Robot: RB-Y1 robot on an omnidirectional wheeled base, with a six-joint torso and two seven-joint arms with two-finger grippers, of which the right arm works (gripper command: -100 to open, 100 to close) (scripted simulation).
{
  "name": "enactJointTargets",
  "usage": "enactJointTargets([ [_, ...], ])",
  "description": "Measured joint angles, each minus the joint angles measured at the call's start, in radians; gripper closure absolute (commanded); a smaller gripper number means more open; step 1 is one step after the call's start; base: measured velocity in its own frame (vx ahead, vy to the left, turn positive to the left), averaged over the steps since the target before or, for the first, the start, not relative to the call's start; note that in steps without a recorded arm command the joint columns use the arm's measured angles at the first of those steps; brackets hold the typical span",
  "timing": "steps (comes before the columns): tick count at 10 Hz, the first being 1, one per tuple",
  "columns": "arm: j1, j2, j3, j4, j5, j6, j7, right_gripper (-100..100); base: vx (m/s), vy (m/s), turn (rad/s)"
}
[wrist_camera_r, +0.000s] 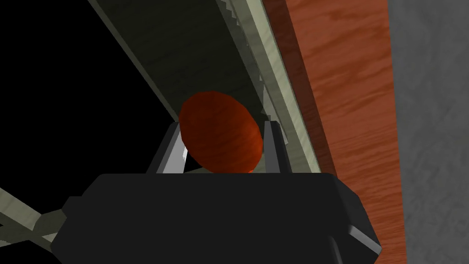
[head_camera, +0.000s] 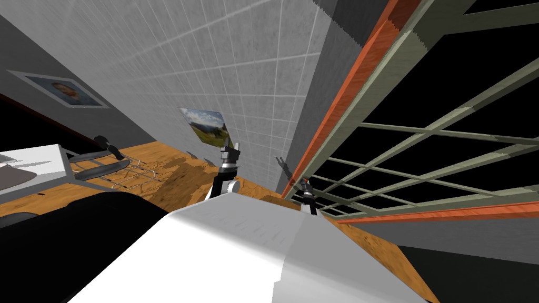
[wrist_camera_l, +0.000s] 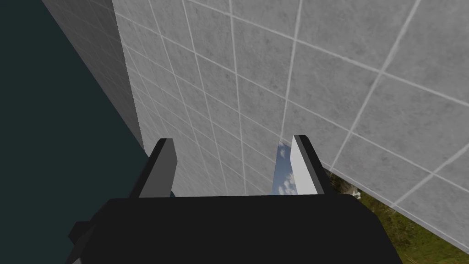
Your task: Pull the door open
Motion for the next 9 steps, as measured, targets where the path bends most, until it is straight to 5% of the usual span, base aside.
enactJointTargets([
  [6,0.015,-0.011,0.011,-0.017,-0.035,0.002,-0.149,100,-0.021,-0.004,0.046],
  [9,0.031,-0.013,0.017,-0.052,-0.047,0.024,-0.212,100,-0.01,-0.002,0.011],
])
